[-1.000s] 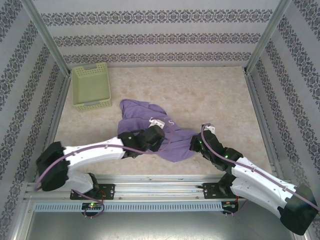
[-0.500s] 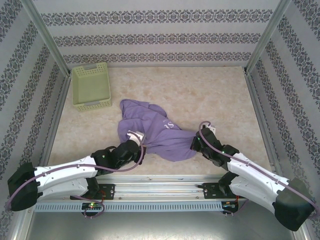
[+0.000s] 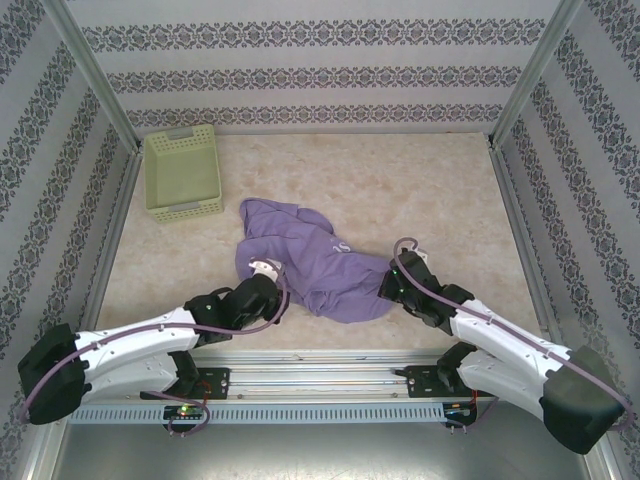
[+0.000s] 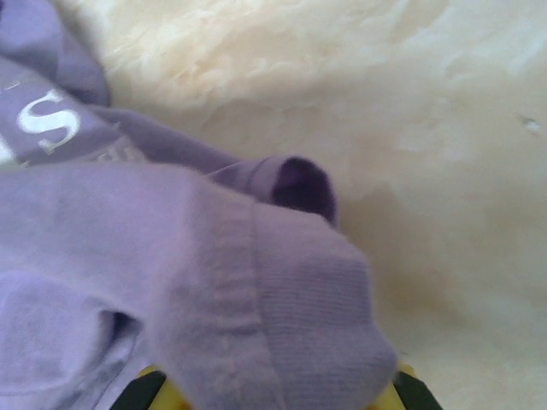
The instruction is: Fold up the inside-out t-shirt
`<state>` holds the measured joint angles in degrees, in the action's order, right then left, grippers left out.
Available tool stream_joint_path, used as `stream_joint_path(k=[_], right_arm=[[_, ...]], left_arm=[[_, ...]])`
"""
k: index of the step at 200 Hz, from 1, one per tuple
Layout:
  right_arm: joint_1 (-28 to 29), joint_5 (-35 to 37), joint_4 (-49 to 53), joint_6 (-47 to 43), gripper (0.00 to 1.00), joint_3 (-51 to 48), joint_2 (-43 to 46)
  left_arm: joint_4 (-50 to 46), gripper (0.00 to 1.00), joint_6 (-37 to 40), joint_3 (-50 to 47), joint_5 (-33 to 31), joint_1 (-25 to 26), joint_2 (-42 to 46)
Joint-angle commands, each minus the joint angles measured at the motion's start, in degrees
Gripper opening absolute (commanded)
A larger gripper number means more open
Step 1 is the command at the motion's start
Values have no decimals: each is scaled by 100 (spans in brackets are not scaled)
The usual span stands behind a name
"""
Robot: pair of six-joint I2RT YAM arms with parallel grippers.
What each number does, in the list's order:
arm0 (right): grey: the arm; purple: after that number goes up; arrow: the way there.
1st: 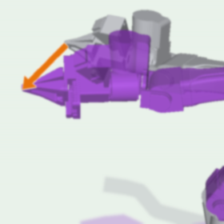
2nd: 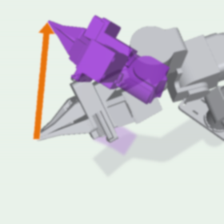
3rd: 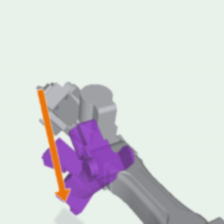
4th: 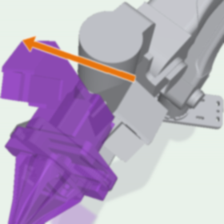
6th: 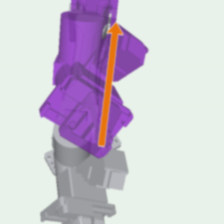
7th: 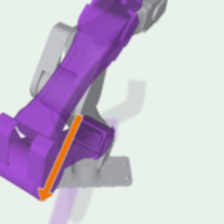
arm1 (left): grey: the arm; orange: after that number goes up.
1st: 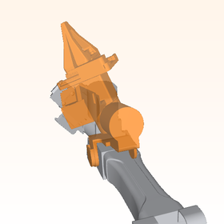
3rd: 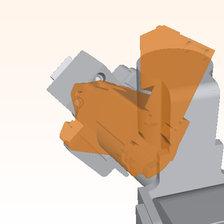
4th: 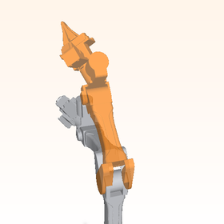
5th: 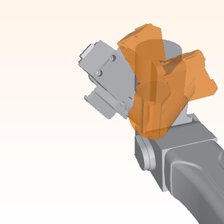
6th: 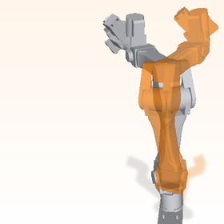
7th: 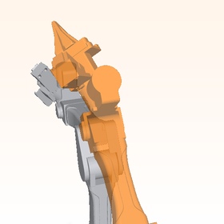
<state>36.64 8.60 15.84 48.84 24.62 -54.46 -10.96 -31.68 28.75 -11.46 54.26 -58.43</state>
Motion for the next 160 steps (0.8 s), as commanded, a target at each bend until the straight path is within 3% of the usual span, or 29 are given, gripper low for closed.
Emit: stream_joint_path(k=[1, 48, 101, 138, 160], right_arm=[[336, 264, -127, -380, 0, 294, 149], [680, 435, -343, -557, 0, 298, 314], [842, 535, -412, -681, 0, 208, 683], [846, 582, -339, -692, 0, 129, 804], [862, 633, -323, -666, 0, 81, 809]], left_arm=[[-477, 43, 420, 556, 284, -62, 57], [-992, 53, 588, 1599, 596, 348, -970], [-1531, 53, 352, 2644, 214, 777, -2732], [-1795, 43, 84, 2948, -394, 779, -3311], [-1840, 25, 125, 3032, -433, 777, -3485]])
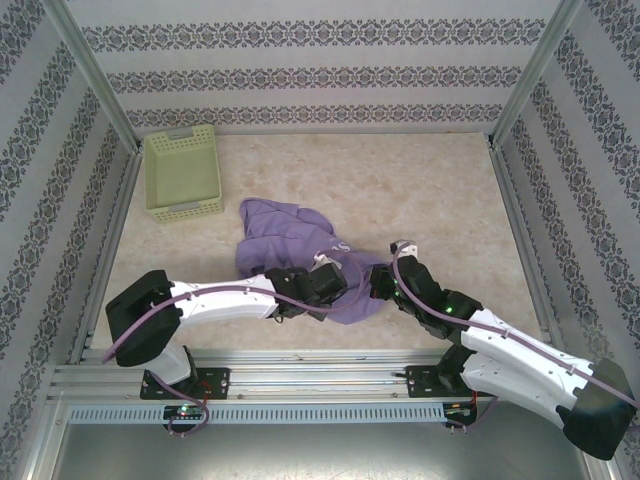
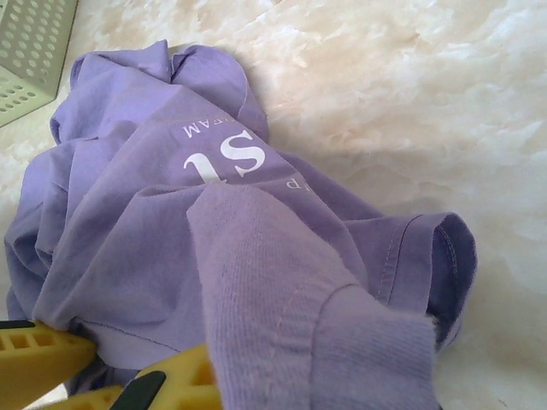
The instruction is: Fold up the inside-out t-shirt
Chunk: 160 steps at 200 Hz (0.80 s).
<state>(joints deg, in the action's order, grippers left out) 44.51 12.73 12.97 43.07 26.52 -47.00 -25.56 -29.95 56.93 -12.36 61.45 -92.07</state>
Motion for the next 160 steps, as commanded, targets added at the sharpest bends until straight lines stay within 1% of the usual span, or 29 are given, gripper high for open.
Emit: stream_joint_path(k=[1, 9, 20, 39, 46, 55, 91, 107, 122, 135, 145, 153, 160], right_arm=[[75, 234, -36, -88, 0, -111, 62], [72, 289, 39, -67, 0, -96, 55], [61, 487, 203, 6, 0, -55, 33], [2, 939, 700, 305, 0, 19, -51], [-87, 950, 802, 354, 0, 25, -79], [-248, 794, 798, 360, 0, 4, -111], [-973, 269, 901, 591, 0, -72, -417], [-1051, 139, 809, 602, 0, -113, -564], [-1035, -83, 684, 488, 0, -108, -663], [-983, -156, 655, 397, 4, -65, -727], [-920, -67, 818, 335, 10, 35, -749], [-846, 101, 1054, 278, 19, 152, -724], [-746, 303, 1293, 235, 30, 257, -666]], left_arm=[[-375, 25, -42, 219, -332, 59, -124], [-354, 18, -49, 200, -295, 58, -106], [-263, 12, -76, 79, -275, 64, 19], [-249, 5, -140, -153, -288, 86, 331], [-235, 2, -149, -261, -348, 137, 489], [-195, 0, -201, -456, -473, 203, 753], [655, 0, -479, -1910, -553, 212, 2473], [1012, 0, -563, -2447, -447, 201, 3101], [1329, 1, -598, -2763, -311, 192, 3456], [1619, 1, -616, -2941, -227, 183, 3634], [1854, 1, -600, -3047, -160, 174, 3709], [2029, 1, -573, -3099, -102, 167, 3738], [2166, 1, -547, -3135, -62, 163, 3735]])
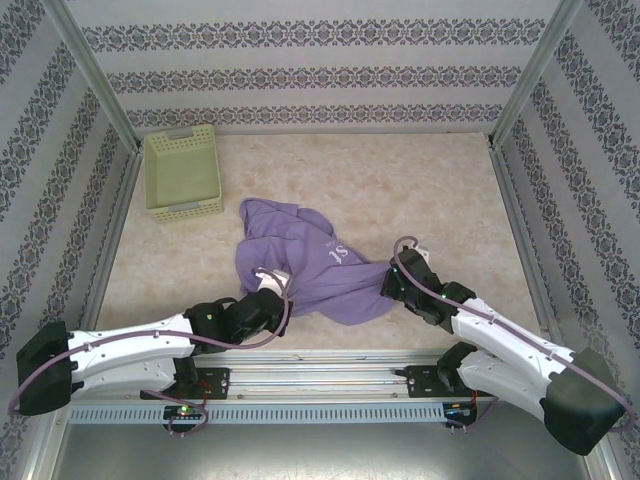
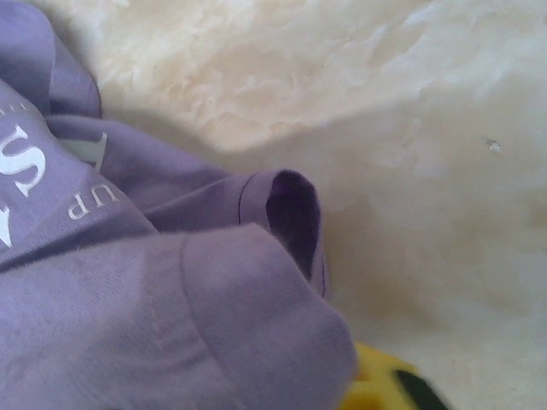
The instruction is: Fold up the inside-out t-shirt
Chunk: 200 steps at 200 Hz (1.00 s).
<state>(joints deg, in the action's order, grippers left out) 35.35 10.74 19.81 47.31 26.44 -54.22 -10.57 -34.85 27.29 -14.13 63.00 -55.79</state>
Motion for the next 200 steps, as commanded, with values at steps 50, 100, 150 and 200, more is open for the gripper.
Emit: stream_joint_path(k=[50, 100, 150, 200], right_arm=[[1473, 1455, 1081, -774, 64, 822, 414], [2297, 114, -1189, -1389, 64, 890, -1060], [2537, 12, -1571, -1694, 62, 1575, -2381], [2443, 537, -1247, -1620, 28, 1738, -2655]], left_arm=[[1089, 0, -13, -283, 269, 5, 21], [1341, 0, -29, -429, 363, 2, 223], [1303, 0, 70, -448, 437, 1, 426], [1255, 0, 85, -514, 361, 1, 569]])
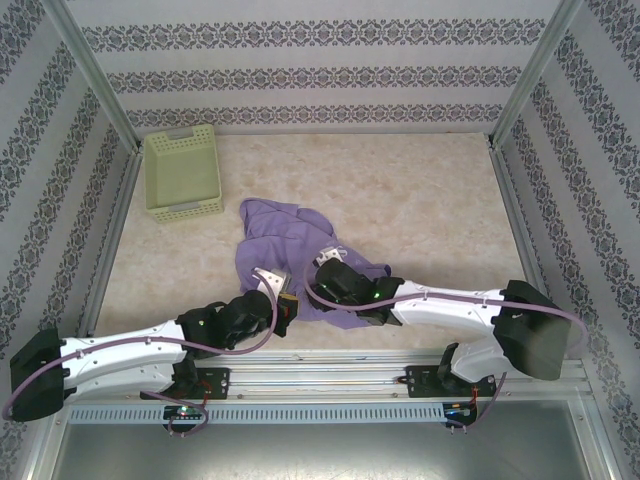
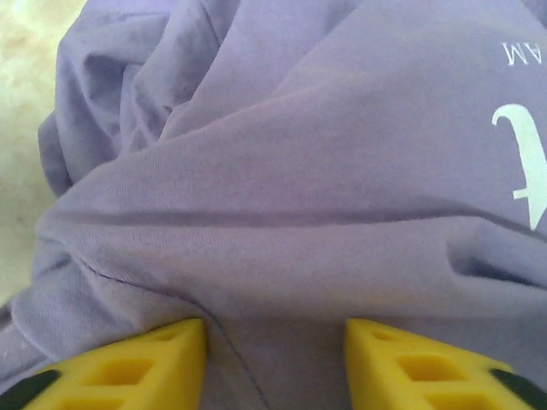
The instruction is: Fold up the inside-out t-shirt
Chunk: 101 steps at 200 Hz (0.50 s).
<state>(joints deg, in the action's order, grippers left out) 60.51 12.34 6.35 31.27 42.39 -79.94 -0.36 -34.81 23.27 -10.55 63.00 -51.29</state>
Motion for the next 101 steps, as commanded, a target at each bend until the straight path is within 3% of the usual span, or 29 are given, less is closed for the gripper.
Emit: stream_joint_path(k=[1, 15, 29, 58, 83, 101], right_arm=[[-78, 389, 106, -7, 27, 140, -83], [-164, 541, 200, 128, 10, 80, -12], [-282, 594, 204, 224, 0, -50, 194], [-659, 457, 162, 405, 0, -387, 847], [-834, -313, -173, 79, 0, -597, 1274], [-641, -786, -407, -218, 22, -615, 1233]], left_arm=[[232, 0, 80, -112, 1, 1, 119], [212, 0, 79, -133, -17, -3, 140], [165, 0, 97, -160, -72, 1, 186], [85, 0, 183, -310, -262, -20, 332], [122, 1, 219, -420, -235, -61, 452], [175, 1, 246, -411, -144, -71, 445]])
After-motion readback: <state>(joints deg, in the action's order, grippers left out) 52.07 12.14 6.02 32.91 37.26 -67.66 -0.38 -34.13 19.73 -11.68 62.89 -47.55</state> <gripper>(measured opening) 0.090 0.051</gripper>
